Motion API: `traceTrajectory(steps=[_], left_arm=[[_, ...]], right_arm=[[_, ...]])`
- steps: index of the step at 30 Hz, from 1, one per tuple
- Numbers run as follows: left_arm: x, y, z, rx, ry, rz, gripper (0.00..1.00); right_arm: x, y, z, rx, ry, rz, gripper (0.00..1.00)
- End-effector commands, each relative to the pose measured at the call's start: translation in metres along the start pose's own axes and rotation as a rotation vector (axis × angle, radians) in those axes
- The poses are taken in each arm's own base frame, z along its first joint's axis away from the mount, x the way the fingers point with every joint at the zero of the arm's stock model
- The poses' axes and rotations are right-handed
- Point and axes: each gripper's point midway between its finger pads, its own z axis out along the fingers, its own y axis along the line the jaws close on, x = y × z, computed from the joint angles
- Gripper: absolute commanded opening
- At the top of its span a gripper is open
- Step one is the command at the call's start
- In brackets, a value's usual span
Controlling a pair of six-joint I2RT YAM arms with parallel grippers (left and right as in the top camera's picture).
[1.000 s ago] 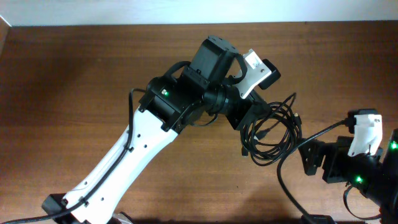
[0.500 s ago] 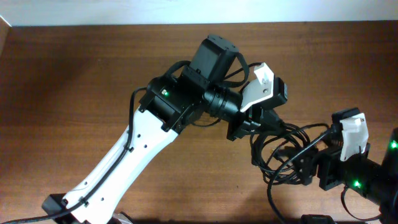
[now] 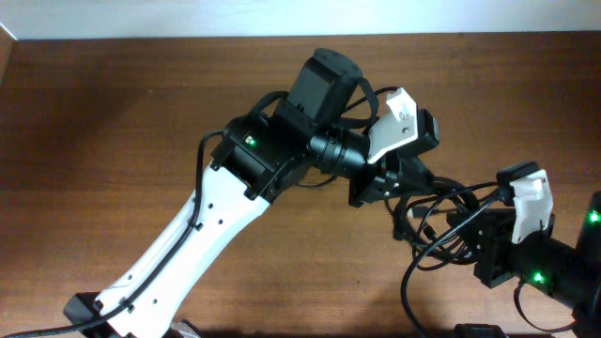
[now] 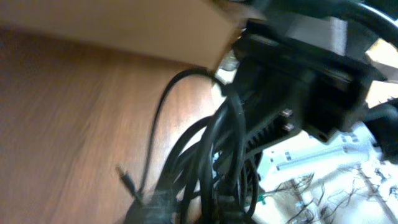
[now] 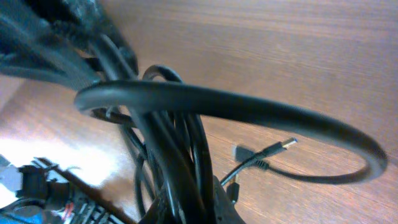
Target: Untangle cables
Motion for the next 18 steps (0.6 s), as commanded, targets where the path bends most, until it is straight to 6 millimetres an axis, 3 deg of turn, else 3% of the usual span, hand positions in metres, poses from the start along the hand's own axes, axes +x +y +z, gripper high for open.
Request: traceTrajectory(steps=[1,2,3,9,13,18], left_arm=[[-0.005,0.024,-0.021,-0.192,-0.009,-0.205,0.83],[-0.003,0.028,-0.023,-0.211,-0.006,-0.242,0.95],[0.000,0.030,-0.026,-0.221,-0.002,-0.271,0.99],[0.012,0.038,-0.036,-0.246,0.020,-0.326,0.99],[0.020,0.041,-0.042,-0.256,0.048,-0.278,0.99],[0.023,0.015,-0.043,-0.096,0.059,-0.117,0.96]], right_arm=[[-0.005,-0.015,-0.004,0.096,-0.017,-0.010,0.04],[-0.006,-0.016,-0.004,0.105,-0.020,-0.012,0.04],[-0.007,-0.017,-0.004,0.108,-0.024,-0.015,0.04],[-0.010,-0.014,-0.004,0.092,-0.035,-0.066,0.04],[-0.012,0.016,-0.004,-0.079,-0.060,-0.218,0.04],[-0.009,0.022,-0.004,-0.113,-0.057,-0.276,0.04]])
